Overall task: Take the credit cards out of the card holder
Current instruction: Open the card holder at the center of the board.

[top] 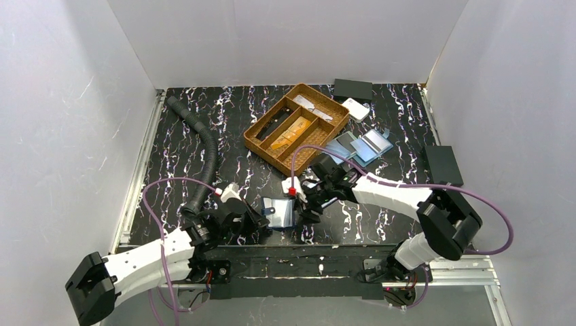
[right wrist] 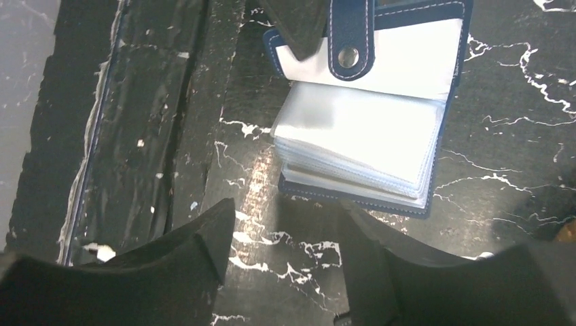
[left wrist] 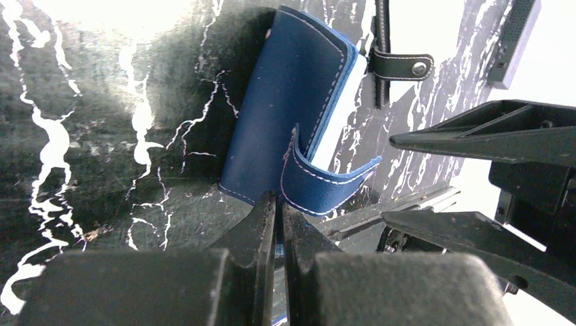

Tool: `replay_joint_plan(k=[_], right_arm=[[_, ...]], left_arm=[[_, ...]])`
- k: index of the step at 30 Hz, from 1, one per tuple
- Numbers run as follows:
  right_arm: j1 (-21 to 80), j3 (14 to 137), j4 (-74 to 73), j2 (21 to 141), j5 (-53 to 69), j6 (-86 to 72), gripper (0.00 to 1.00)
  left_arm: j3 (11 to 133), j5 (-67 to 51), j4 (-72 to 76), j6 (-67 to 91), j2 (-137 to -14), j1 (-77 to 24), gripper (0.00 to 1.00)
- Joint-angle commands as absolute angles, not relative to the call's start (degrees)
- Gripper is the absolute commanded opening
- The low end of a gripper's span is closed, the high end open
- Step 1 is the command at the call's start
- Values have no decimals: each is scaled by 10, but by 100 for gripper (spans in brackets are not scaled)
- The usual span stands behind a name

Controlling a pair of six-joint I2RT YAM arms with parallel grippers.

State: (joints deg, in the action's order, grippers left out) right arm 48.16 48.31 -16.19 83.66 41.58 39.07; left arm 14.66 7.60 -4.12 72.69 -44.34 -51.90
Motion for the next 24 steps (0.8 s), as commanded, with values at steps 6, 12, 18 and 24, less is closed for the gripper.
replay_joint_plan(k=[6,12,18,24], right_arm=[[503,474,-25,870,349,293,36],[503,463,26,902,321,217,17],[504,455,81,932,274,117,12],[504,448,141,932,269,-2,17]], left_arm=[[147,132,-213,752,-501,-517,0],[156,147,-243,769,-515,-517,0],[178,160,-288,799,-545,-517,9],[188,168,-297,803,-568,-516,23]])
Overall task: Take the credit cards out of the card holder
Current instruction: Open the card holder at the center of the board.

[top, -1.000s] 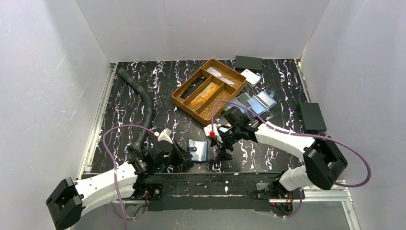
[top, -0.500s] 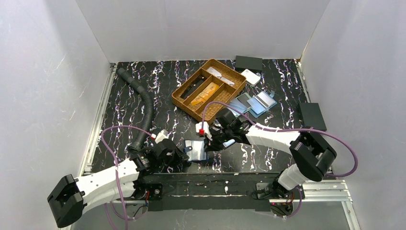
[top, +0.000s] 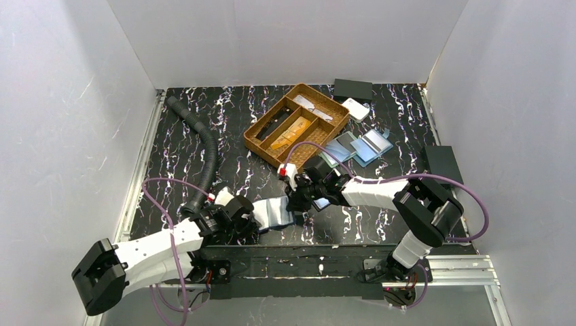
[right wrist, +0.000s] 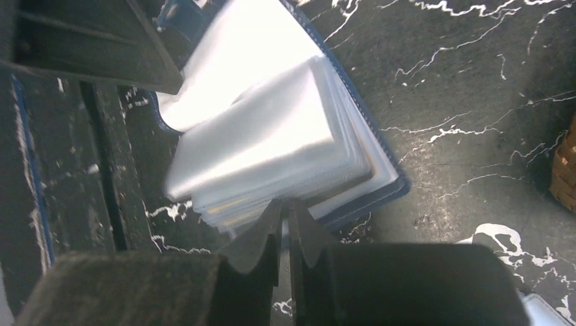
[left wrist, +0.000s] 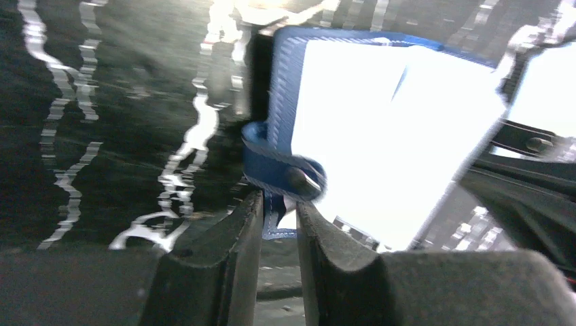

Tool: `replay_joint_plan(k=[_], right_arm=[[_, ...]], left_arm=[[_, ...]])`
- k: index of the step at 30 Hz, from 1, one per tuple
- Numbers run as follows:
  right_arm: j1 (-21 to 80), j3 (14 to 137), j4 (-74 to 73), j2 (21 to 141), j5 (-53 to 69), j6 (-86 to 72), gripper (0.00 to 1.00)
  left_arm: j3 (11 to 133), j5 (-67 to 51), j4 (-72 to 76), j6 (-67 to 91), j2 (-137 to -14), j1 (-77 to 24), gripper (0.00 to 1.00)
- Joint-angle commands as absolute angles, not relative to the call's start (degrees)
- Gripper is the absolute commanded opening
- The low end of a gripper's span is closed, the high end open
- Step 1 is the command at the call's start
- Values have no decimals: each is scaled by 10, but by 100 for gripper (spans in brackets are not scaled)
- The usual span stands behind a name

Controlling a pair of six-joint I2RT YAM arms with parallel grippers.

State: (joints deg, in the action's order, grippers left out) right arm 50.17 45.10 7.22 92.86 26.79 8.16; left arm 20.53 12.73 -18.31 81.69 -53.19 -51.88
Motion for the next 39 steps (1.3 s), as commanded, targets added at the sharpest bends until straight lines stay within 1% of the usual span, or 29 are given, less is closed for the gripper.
replay_joint_plan(k=[1,3,5,6,12,16,19,26,31,35,39], right_arm=[[504,447,146,934,270,-19,17],[504,446,158,936,279,-42,18],[504,443,166,937,287,-59,19],[504,442,171,937,292,-64,19],[504,441,175,936,288,-73,22],[504,444,175,940,298,-74,23],[504,445,175,942,310,-76,23],[504,443,180,941,324,-80,26],[504,445,180,945,325,-81,26],[504,447,175,946,326,-81,26],[503,445,182,950,335,-99,29]], left_arm=[[190,169,-298,801,-569,-516,24],[196,171,-305,799,-569,-516,28],[201,174,-315,798,-568,-516,36],[203,175,-319,798,-568,-516,37],[208,174,-338,789,-537,-516,38],[211,160,-352,769,-482,-516,46],[206,144,-352,752,-426,-516,49],[190,119,-354,726,-291,-516,52],[211,107,-370,673,-229,-517,52],[248,87,-365,604,-204,-517,53],[271,41,-325,544,-227,-516,56]])
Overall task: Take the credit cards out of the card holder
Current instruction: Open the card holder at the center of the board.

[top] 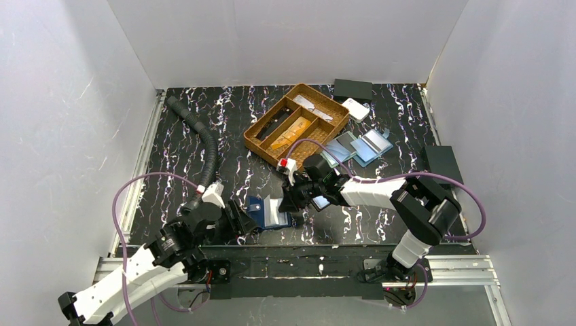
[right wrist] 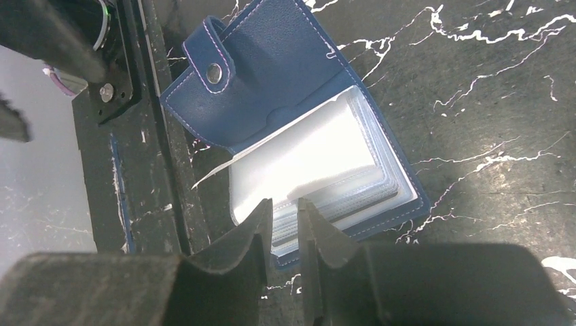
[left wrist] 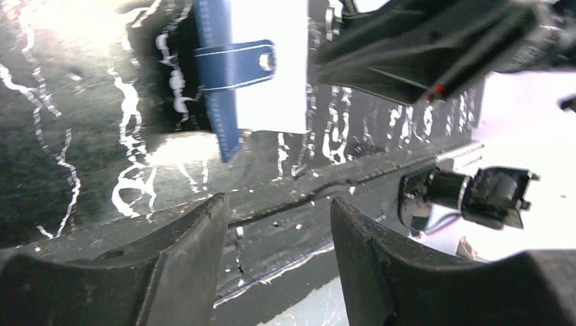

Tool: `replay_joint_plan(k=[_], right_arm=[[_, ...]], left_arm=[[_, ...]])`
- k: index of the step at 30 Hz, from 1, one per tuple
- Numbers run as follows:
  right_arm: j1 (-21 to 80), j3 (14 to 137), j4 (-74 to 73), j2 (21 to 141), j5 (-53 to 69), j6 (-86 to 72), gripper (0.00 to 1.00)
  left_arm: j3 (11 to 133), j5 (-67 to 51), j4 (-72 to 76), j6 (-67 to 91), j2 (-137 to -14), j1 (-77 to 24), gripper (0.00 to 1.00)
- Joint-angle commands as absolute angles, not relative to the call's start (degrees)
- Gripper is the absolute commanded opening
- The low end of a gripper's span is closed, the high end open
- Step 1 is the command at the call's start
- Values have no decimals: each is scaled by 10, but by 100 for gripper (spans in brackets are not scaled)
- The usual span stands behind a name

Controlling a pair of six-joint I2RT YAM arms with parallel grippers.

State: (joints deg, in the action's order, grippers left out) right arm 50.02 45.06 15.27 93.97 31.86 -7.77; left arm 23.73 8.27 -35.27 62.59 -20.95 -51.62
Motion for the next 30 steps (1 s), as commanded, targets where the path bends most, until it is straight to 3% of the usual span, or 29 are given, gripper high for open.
replay_joint_plan(k=[1,9,10,13,18,30], right_arm=[[504,444,185,952,341,-106,31],[487,441,203,961,363,-134,35],[482,441,203,960,366,-134,35],[472,440,202,959,373,-128,35],[467,452,178,968,406,-90,35],[442,476,128,981,495,-18,37]], left_arm=[[274,28,-312,534,-240,-516,56],[302,-17,-199,438,-328,-519,58],[302,-13,-182,423,-329,-519,64],[291,14,-125,406,-321,-519,97],[255,-18,-13,408,-315,-514,98],[365,-177,-71,298,-488,-521,98]])
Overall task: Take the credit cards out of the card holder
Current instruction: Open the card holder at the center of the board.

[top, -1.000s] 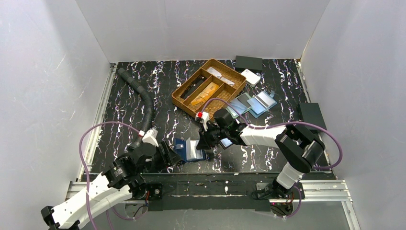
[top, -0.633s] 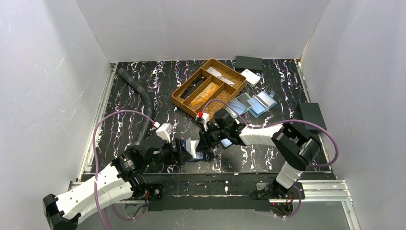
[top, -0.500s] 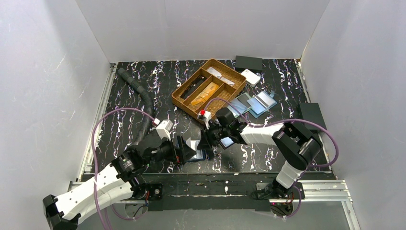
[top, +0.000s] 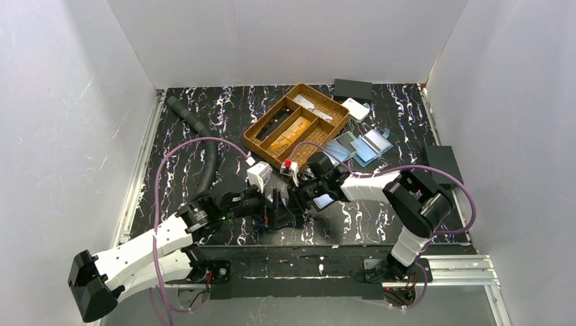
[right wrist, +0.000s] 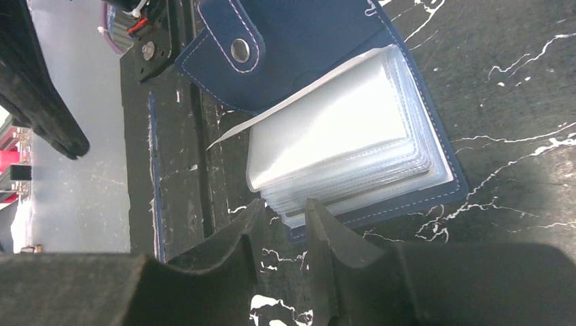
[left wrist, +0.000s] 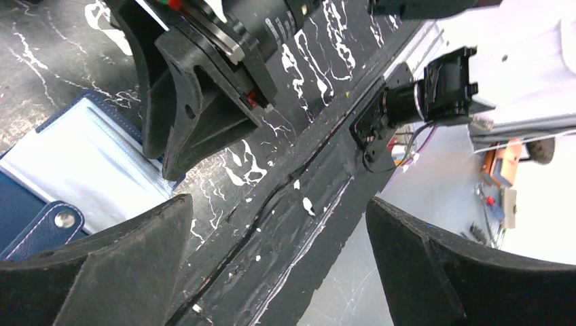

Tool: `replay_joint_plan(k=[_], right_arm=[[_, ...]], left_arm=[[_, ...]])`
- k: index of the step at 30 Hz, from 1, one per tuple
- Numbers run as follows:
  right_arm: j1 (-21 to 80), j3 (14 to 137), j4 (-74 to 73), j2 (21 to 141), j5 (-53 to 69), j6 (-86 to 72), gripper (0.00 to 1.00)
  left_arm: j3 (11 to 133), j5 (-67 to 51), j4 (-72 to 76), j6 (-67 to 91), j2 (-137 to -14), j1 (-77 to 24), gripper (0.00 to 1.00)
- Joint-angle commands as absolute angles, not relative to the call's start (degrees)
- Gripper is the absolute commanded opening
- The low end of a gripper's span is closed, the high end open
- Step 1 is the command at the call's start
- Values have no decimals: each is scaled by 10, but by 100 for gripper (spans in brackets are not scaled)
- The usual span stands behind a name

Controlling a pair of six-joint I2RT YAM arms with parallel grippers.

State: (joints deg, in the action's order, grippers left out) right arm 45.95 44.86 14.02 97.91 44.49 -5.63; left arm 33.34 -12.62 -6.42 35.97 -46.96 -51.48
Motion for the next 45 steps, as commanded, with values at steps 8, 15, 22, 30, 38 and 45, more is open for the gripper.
replay_joint_plan(k=[8,15,22,30,38,45], right_arm=[[409,492,82,996,548,37,40],[370,494,71,989,569,46,40],[356,493,70,990,569,48,40],[351,492,69,987,569,48,40],[350,491,70,985,570,47,40],[349,491,70,985,572,47,40]], left_arm=[[381,-44,-60,201,-581,-636,98],[354,89,-53,204,-620,-653,88],[368,208,-114,241,-656,-653,73],[360,240,-130,293,-686,-645,60],[355,253,-143,336,-720,-631,58],[356,273,-156,379,-738,-629,62]])
